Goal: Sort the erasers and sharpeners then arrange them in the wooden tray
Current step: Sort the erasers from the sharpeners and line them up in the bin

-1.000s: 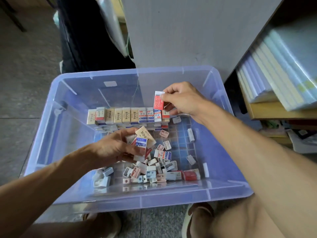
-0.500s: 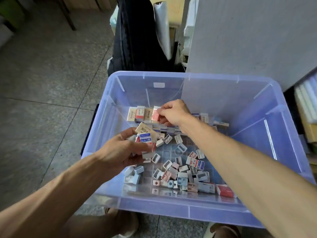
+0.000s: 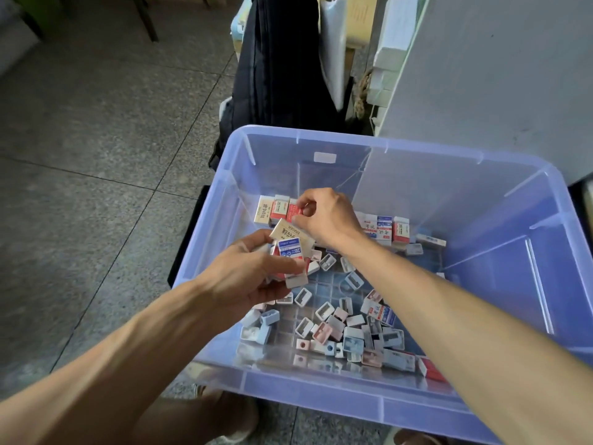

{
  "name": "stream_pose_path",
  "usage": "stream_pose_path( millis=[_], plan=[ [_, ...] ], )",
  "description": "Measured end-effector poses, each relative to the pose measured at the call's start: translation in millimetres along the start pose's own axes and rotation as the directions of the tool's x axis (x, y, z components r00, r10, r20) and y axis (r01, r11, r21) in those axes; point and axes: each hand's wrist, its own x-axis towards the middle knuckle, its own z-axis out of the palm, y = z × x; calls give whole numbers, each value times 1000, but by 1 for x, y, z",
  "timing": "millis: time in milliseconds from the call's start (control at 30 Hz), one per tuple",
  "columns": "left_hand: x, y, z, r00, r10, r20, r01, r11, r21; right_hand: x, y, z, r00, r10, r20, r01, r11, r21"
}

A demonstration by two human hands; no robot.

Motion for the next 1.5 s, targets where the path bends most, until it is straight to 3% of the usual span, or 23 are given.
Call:
stream_pose_path(
  millis=[100,167,267,333,467,600,767,1000,1167,1267,1367,1433,1500],
  plan=[
    [0,2,1,1000,8,14,-7,1000,-18,-3,-1,-9,1000,-8,18,8,1000,18],
    [0,3,2,999,13,31,-12,1000,-25,-15,1,-23,999,15,35,-21,984,177],
    [0,7,5,999,18,45,-17,1000,-21,-40,4,-45,970,64,236,-171,868,466],
    [0,8,8,997,13,74,-13,1000,-4,-54,10,-52,939,20,342,-200,844,498],
    [5,7,13,994,2,108,-2,1000,3,-61,19,-52,932,27,361,-232,810,538],
    [10,6,11,1000,-1,-9,1,1000,-18,-56,18,-53,935,92,342,-303,709,637],
    [11,7,5,997,11,-78,-12,1000,-8,-29,22,-38,964,257,62,-258,867,426],
    [9,7,8,998,51,-48,-51,999,-7,-10,11,-5,969,210,-131,-180,961,210],
    [9,8,9,998,57,-27,-58,998,-20,-20,13,-10,955,204,-217,-141,952,272],
    [9,8,8,999,44,-21,-45,998,-34,-28,24,-19,918,319,-236,-237,918,319],
    [8,8,8,999,44,-32,-45,998,-48,-27,32,-16,898,412,-150,-354,883,308],
    [7,8,8,998,50,-32,-51,998,-43,-25,29,-12,910,407,-77,-367,878,307],
    [6,8,8,998,48,-34,-50,998,-41,-28,25,-12,955,289,-66,-280,952,124]
  ],
)
